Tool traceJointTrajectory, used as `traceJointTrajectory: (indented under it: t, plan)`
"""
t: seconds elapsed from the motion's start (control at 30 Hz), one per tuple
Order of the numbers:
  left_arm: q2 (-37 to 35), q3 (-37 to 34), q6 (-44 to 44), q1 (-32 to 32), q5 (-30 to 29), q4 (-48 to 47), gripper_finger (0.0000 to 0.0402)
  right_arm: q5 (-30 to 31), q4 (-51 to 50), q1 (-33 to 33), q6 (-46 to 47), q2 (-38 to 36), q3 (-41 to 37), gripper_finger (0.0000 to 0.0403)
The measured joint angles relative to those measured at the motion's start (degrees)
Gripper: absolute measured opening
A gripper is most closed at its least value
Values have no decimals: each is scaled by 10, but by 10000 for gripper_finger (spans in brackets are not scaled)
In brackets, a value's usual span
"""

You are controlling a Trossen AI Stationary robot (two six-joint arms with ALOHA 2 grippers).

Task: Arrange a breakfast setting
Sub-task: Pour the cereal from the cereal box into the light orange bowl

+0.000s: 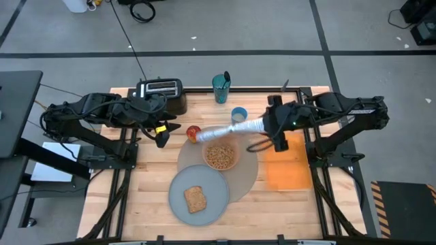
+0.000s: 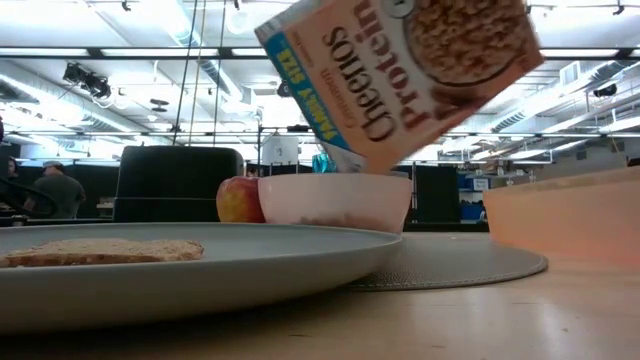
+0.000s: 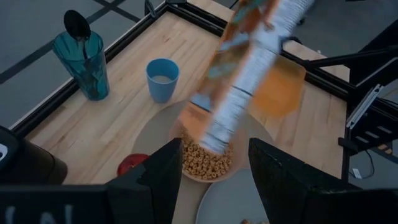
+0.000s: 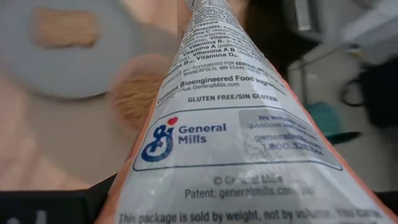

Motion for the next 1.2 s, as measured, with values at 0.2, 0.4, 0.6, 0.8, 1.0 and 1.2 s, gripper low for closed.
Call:
traceJointTrajectory:
  t: [0.2,0.4,0.6,0.8,1.0,1.2]
  plan:
    - [0,0,0,0,-1,0,192,-37,22,1,-14,10,0,231]
    - [0,0,-11,0,-1,0,192,-30,26,0,-10,10,0,231]
    - [0,0,-11,0,-1,0,192,-62,37,1,-4,10,0,231]
    - [0,0,-13,0,-1,0,192,-71,15,1,6,10,0,231]
    - [0,0,-14,0,-2,0,192,-71,-3,5,28,2,0,231]
    - [0,0,-14,0,-2,0,192,-62,-23,6,61,-26,0,231]
